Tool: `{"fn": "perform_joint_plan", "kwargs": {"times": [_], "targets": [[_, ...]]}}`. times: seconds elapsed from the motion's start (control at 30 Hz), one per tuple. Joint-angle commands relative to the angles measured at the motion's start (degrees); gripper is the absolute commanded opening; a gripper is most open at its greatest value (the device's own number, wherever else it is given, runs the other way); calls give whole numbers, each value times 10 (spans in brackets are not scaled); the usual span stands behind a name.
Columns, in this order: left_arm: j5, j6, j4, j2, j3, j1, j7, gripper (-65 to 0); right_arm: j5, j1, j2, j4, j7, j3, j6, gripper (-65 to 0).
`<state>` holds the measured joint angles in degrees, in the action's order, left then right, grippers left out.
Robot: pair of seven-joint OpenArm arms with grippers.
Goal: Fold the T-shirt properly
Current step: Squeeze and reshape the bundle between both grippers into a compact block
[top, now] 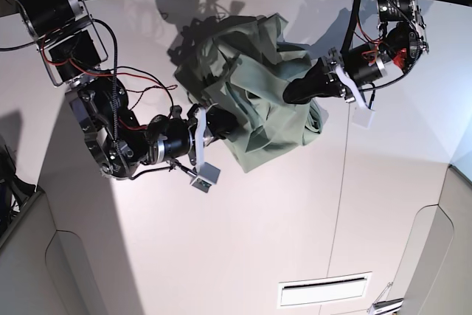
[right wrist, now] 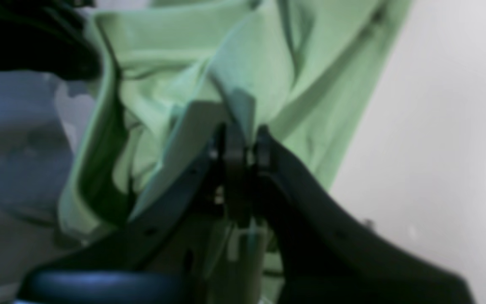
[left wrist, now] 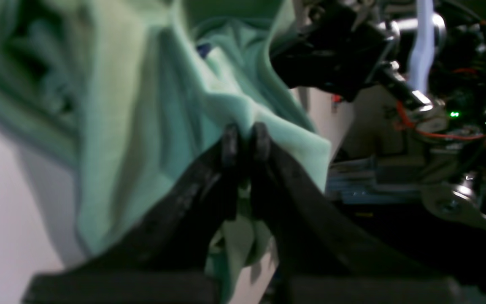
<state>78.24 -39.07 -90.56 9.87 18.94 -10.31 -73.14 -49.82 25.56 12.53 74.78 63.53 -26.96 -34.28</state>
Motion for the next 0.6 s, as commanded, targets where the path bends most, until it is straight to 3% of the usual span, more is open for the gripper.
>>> {"fn": "perform_joint_plan", "kwargs": {"times": [0.0,0.4,0.57], "targets": [[20,-9,-19,5,5,6,-6,-650,-16,16,0,25,-6,5,-2,-650],[19,-9,-79,54,85,5,-12,-650,16,16,0,109,-19,5,0,-650],[-10,-9,-79,65,92,9,14,-650,74,16,0,109,-57,5,9,-650]]}}
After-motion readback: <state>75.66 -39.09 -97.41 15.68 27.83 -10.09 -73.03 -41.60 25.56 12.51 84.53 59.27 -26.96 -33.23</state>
